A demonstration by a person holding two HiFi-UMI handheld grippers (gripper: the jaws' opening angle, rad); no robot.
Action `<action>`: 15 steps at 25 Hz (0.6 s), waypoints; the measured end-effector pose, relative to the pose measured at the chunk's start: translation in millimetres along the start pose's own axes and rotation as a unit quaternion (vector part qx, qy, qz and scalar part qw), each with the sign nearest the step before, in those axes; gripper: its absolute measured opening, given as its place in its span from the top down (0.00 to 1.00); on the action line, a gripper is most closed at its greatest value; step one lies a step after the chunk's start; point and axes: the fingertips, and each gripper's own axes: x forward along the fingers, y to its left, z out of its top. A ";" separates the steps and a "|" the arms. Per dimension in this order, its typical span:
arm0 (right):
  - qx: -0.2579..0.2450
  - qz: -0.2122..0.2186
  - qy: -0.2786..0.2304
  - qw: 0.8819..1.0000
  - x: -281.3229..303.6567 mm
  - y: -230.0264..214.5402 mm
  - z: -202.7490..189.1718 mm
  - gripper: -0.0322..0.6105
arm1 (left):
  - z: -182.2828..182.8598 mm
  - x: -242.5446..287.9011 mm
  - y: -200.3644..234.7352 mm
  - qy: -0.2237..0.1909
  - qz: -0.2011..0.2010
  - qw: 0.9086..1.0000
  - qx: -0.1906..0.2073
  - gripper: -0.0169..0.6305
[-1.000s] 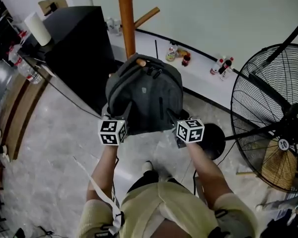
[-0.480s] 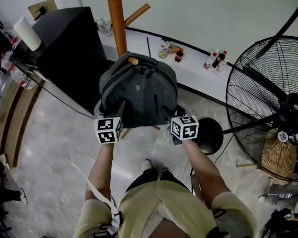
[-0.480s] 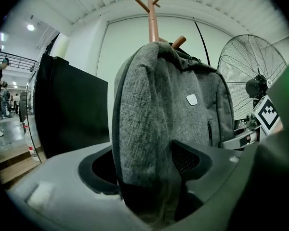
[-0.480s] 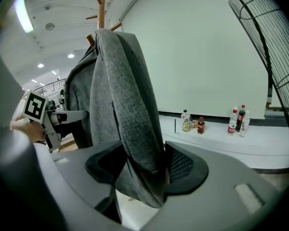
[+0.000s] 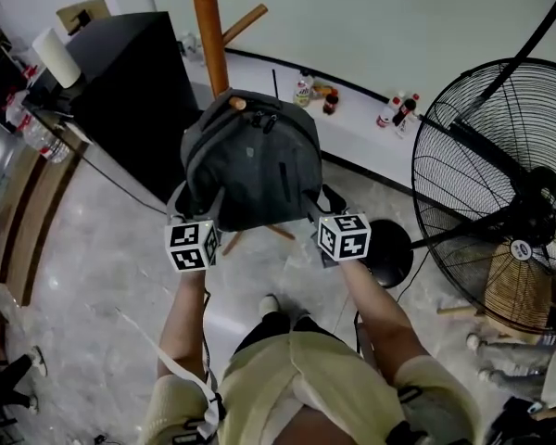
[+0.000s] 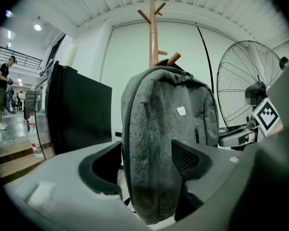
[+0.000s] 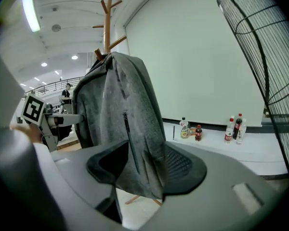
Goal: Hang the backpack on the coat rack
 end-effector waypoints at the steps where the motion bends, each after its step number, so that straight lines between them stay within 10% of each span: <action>1: -0.001 0.001 -0.003 1.000 -3.2 0.6 1.9 0.61 | 1.1 -3.6 -1.8 -0.003 0.003 1.000 0.001 0.46; 15: -0.006 0.020 -0.059 0.998 -60.8 16.9 36.5 0.69 | 40.6 -72.6 -42.2 -0.060 -0.006 0.997 -0.047 0.49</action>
